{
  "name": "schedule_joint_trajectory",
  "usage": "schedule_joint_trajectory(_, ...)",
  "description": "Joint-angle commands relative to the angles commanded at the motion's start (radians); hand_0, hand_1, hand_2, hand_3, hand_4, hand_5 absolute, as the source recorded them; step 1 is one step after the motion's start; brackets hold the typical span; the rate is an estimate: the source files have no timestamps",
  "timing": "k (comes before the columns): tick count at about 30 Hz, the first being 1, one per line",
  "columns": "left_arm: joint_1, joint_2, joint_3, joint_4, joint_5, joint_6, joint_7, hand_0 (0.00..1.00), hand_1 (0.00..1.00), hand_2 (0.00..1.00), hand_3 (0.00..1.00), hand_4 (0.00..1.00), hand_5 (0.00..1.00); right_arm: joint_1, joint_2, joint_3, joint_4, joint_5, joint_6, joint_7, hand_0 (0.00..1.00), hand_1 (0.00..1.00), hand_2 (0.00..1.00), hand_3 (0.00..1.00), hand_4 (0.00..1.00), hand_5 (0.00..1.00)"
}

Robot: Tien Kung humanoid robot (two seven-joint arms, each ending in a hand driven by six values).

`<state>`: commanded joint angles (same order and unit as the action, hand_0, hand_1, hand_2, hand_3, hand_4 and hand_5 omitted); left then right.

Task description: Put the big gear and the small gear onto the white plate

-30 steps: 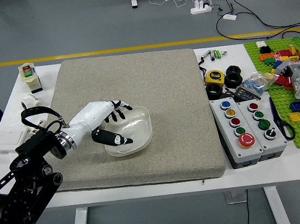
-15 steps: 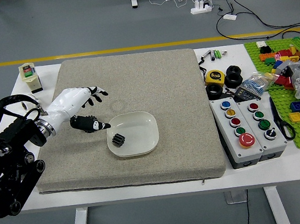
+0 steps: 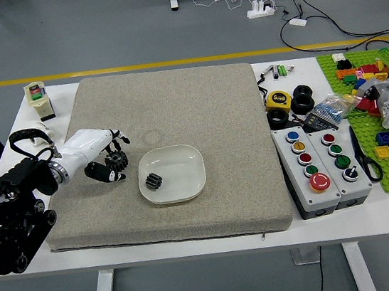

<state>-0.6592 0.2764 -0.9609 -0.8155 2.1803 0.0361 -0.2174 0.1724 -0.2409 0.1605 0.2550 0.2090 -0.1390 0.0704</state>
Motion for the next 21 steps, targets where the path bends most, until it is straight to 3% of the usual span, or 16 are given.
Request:
schedule_joint_trajectory(5, -0.009, -0.009, -0.006, 0.014, -0.004, 0.024, -0.003, 0.383, 0.525, 0.604, 0.704, 0.946, 0.215, 0.000, 0.001, -0.003, 0.000, 0.003, 0.000, 0.000, 0.621, 0.620, 0.674, 0.469, 0.723, 0.591)
schedule_joint_trajectory(20, -0.028, -0.030, 0.004, 0.098, -0.013, 0.029, -0.006, 0.406, 0.547, 0.617, 0.708, 0.947, 0.214, 0.002, 0.002, -0.003, 0.001, 0.005, -0.002, 0.000, 0.621, 0.620, 0.674, 0.468, 0.723, 0.590)
schedule_joint_trajectory(21, -0.028, -0.031, 0.003, 0.102, -0.014, 0.029, -0.005, 0.454, 0.597, 0.670, 0.718, 0.961, 0.217, 0.002, 0.002, -0.003, 0.001, 0.005, -0.002, 0.000, 0.621, 0.621, 0.675, 0.469, 0.723, 0.591)
